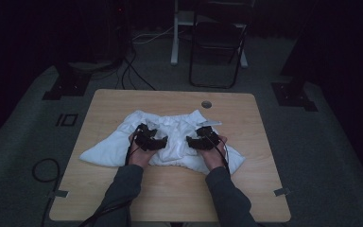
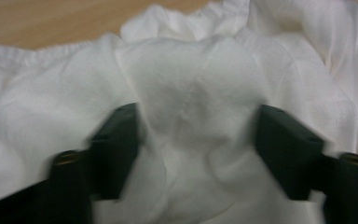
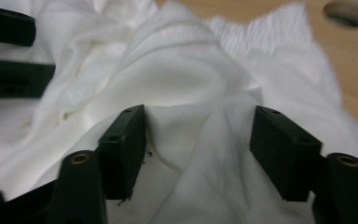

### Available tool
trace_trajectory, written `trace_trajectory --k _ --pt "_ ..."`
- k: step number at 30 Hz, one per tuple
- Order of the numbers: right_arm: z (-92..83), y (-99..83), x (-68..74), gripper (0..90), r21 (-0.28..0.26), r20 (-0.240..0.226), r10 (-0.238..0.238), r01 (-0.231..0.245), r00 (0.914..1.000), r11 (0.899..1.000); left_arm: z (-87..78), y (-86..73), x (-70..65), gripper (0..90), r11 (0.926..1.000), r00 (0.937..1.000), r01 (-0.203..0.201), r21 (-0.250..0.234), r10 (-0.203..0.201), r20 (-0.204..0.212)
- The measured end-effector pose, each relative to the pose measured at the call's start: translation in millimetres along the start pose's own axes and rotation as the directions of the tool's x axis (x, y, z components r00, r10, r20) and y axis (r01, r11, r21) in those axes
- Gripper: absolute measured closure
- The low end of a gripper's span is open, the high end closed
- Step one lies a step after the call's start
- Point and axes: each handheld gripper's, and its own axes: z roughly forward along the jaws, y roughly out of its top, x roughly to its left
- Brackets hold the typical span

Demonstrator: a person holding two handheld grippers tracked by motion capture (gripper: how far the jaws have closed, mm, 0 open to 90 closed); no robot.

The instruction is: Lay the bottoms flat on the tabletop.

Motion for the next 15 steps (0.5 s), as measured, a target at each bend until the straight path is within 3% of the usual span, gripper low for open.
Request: trace_trajectory --k 1,2,5,7,10,13,15 --pt "2.8 -1.0 -0.7 43.0 0.013 -0.007 0.005 -0.005 1.0 1.0 1.6 -0.2 -0.1 56.7 0.9998 0.9994 -0.005 0.019 0.004 0.033" --pt "6.5 -3.1 -1.9 50.5 0.033 -0.028 0.011 -0.01 0.9995 0.999 2.2 -0.1 -1.2 69.1 0.9996 0.9994 -0.011 0.027 0.011 0.032" --pt "3.9 -9.9 -1.5 75.0 0.04 -0.041 -0.014 0.015 0.9991 0.999 -6.2 -0.1 -2.3 85.4 0.9992 0.9991 -0.034 0.022 0.033 0.028" --pt "0.1 -12.1 -1.3 79.3 0.031 -0.043 -0.023 0.024 0.9988 0.999 -9.8 -0.2 -2.4 88.3 0.9993 0.9989 -0.035 0.014 0.034 0.033" --pt "-22.5 -21.6 -0.9 85.6 -0.025 -0.054 -0.072 0.071 0.9959 0.997 -40.2 -3.5 -1.7 88.7 0.997 0.9969 -0.069 -0.037 0.07 0.036" --pt "-34.7 -27.7 0.3 86.3 -0.05 -0.066 -0.093 0.09 0.9935 0.995 -54.7 -6.5 -1.7 88.8 0.9956 0.9966 -0.075 -0.057 0.076 0.031" --pt "-51.6 -37.4 4.3 86.4 -0.079 -0.097 -0.104 0.097 0.9898 0.992 -73.8 -13.4 -2.8 88.9 0.9936 0.9965 -0.074 -0.085 0.077 0.034"
